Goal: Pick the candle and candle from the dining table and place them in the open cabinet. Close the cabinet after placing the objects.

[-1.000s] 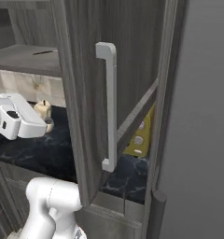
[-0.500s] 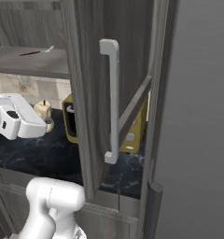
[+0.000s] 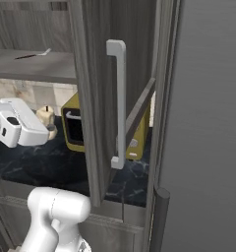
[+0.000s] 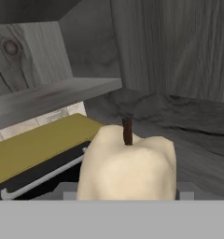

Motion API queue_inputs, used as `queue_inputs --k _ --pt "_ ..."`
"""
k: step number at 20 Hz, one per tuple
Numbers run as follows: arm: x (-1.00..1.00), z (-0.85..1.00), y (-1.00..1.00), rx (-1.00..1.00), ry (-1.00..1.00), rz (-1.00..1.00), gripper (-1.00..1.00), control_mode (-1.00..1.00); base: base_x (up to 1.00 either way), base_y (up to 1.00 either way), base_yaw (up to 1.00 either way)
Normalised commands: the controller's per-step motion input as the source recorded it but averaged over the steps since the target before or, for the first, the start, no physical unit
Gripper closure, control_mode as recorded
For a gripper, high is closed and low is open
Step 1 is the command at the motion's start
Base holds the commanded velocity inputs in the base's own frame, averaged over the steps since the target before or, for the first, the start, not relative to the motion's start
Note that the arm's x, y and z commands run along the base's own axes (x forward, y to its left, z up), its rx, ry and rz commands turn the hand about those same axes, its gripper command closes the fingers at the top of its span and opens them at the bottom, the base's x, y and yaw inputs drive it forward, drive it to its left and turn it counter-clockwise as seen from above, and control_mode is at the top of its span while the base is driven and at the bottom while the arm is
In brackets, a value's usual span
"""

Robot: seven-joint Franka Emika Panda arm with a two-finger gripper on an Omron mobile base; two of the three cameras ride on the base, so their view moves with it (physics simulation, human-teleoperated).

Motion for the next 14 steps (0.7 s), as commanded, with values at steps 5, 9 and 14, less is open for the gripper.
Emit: queue_inputs --k 5,9,14 --pt "0.01 0.0 0.0 0.0 -0.03 -0.02 1.0 -1.0 0.0 0.0 0.0" --pt "0.0 0.06 0.0 0.0 -0.04 0.0 1.0 -1.0 0.0 0.0 0.0" --pt "0.0 0.15 0.0 -0.01 -0.04 0.07 1.0 -1.0 0.0 0.0 0.0"
